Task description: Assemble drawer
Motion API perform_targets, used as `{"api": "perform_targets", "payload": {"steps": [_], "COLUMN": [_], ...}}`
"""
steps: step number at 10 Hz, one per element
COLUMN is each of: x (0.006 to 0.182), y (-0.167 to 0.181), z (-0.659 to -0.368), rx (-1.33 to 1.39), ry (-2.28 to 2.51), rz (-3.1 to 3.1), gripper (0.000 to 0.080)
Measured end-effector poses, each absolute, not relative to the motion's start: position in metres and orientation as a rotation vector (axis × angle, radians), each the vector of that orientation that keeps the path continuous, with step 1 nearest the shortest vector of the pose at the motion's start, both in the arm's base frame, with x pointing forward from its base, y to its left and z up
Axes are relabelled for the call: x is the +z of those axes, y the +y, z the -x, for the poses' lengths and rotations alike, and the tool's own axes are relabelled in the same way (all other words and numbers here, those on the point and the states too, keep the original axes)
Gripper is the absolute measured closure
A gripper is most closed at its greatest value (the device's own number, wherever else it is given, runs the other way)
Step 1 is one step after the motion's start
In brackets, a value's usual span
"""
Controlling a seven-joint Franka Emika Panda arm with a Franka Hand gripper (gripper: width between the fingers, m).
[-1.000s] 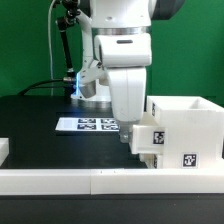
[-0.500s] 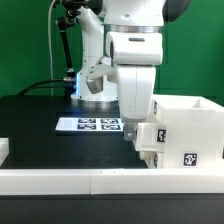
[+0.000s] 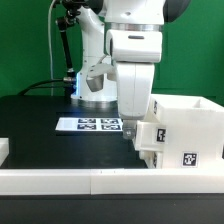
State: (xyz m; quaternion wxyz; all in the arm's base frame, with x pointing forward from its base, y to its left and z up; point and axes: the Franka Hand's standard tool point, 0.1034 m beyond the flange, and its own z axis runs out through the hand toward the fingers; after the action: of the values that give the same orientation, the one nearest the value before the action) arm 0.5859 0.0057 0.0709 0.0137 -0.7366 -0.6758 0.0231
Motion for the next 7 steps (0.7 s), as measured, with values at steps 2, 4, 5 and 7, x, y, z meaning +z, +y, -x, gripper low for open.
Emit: {"api": "perform_targets", "payload": {"steps": [2,4,5,7], "x": [0.071,0.071,0.073,0.071], "y": [0.003,0.009,0.011,0.022], "z": [-0.587,-0.587,-0.587,-0.586], "rx": [0.069,0.071,0.077,0.074], "ry": [-2.212,-2.243,-2.238,-2.194], "rz": [2.188,2.146,2.145,2.189], "gripper": [0.0151,0.0151,0.0151,0.0151]}}
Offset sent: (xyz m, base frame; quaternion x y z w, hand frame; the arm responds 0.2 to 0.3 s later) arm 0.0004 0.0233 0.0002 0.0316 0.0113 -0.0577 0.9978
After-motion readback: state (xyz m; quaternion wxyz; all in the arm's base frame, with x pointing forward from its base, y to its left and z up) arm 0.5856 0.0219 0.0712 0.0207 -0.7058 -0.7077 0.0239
